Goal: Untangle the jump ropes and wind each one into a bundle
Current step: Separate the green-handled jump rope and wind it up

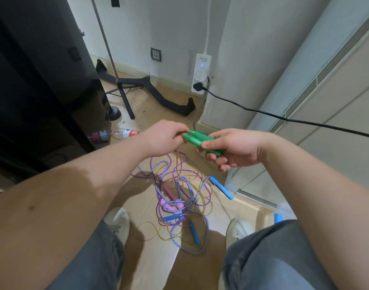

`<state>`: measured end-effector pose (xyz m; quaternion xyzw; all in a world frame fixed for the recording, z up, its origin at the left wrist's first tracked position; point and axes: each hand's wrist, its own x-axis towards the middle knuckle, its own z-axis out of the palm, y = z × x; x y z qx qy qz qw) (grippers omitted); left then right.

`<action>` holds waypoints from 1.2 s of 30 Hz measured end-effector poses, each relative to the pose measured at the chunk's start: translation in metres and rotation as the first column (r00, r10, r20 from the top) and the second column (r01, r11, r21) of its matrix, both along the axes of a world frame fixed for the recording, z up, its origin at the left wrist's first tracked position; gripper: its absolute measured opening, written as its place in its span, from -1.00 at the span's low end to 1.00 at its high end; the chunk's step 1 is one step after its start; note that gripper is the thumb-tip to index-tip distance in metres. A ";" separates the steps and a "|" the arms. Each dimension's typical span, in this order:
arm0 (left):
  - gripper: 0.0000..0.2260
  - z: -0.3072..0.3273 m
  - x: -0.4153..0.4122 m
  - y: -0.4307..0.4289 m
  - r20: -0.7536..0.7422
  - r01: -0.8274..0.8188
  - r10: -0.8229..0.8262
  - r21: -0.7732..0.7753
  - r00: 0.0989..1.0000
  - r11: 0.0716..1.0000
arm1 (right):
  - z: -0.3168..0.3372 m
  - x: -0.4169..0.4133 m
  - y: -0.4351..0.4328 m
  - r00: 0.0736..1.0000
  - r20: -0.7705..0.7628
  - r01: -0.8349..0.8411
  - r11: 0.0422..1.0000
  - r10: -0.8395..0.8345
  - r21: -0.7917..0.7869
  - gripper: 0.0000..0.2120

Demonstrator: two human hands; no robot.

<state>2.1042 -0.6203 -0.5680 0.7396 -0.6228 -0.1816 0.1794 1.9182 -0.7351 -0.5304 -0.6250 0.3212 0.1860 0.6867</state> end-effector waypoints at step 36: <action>-0.75 0.025 0.015 0.017 -0.231 -0.022 -0.008 -0.128 0.973 0.992 | -0.016 0.034 0.030 0.782 -0.088 -0.242 0.172 0.617 -0.955 -0.75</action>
